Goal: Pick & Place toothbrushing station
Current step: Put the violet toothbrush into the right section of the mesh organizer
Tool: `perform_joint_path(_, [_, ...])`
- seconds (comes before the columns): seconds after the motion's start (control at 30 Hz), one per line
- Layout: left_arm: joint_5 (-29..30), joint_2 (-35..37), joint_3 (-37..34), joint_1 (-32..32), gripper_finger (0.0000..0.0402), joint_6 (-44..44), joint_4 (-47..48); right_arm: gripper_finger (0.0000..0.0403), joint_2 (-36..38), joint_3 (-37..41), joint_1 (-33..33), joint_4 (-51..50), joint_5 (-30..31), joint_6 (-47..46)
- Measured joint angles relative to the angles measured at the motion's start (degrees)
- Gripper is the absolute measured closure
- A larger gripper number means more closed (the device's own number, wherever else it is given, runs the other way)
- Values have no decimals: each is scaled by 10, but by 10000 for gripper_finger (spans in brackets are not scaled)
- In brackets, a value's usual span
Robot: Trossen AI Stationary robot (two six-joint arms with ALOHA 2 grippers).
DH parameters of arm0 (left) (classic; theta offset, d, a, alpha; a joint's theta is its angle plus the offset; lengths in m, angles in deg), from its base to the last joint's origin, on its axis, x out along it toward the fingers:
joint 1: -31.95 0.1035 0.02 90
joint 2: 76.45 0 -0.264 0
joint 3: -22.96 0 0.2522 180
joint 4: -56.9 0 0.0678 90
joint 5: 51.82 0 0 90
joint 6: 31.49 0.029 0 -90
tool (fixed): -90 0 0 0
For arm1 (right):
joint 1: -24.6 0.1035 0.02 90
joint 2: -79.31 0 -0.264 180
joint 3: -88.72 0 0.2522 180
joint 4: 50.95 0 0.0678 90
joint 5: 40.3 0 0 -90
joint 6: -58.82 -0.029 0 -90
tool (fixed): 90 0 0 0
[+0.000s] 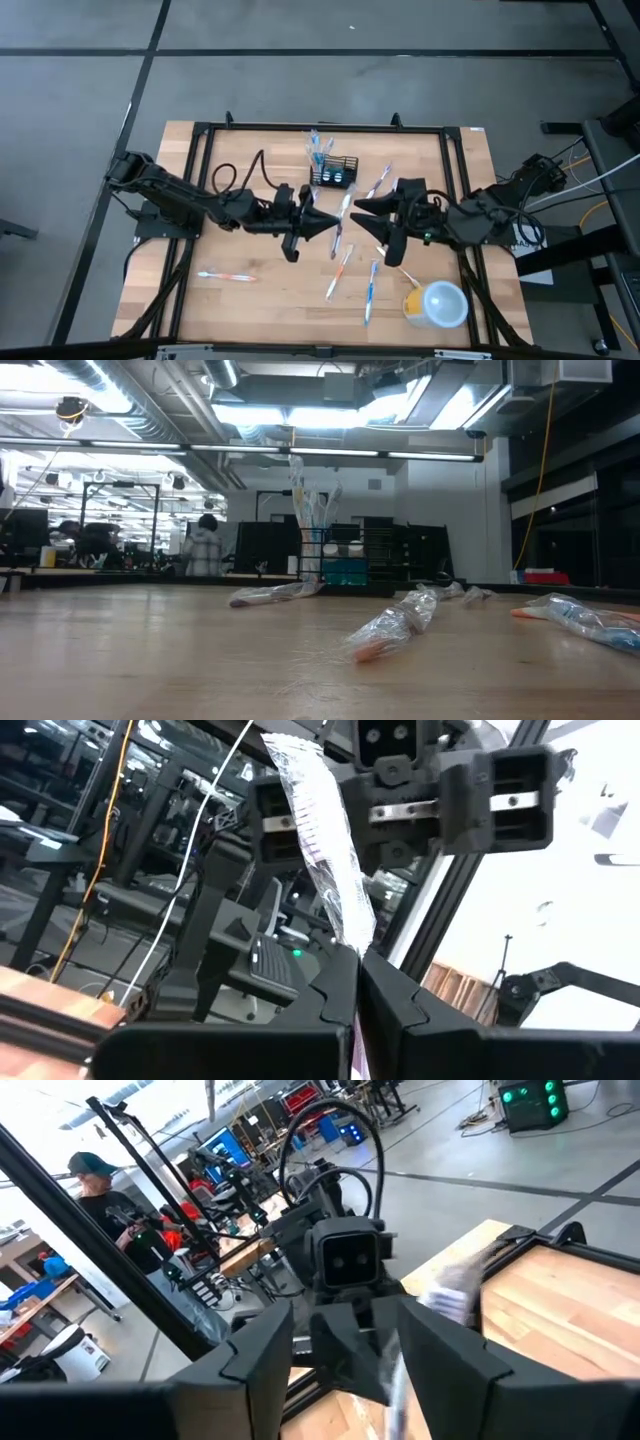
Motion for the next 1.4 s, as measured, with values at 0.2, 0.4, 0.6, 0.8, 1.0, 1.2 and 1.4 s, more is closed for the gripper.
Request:
perform_joint_path(0.2, [13, 0, 0, -14, 400, 1, -16, 219, 0, 0, -3, -2, 1, 1])
perform_joint_path(0.4, [28, 0, 0, -31, 400, 13, -33, 219, 0, 0, -4, -12, 3, 0])
perform_joint_path(0.6, [42, 1, 0, -46, 400, 11, -31, 219, 0, 0, -14, -15, -1, 4])
perform_joint_path(0.8, [46, 1, 0, -54, 400, 11, -30, 219, -1, 0, -31, -14, -34, 6])
perform_joint_path(1.0, [47, 1, 0, -54, 400, 9, -30, 219, -6, 0, -41, -5, -50, 12])
perform_joint_path(1.2, [46, 1, 0, -53, 400, 0, -30, 220, -13, 0, -46, 0, -58, 14])
perform_joint_path(1.4, [45, -5, 0, -58, 400, -6, -31, 247, -15, 0, -46, 14, -58, 32])
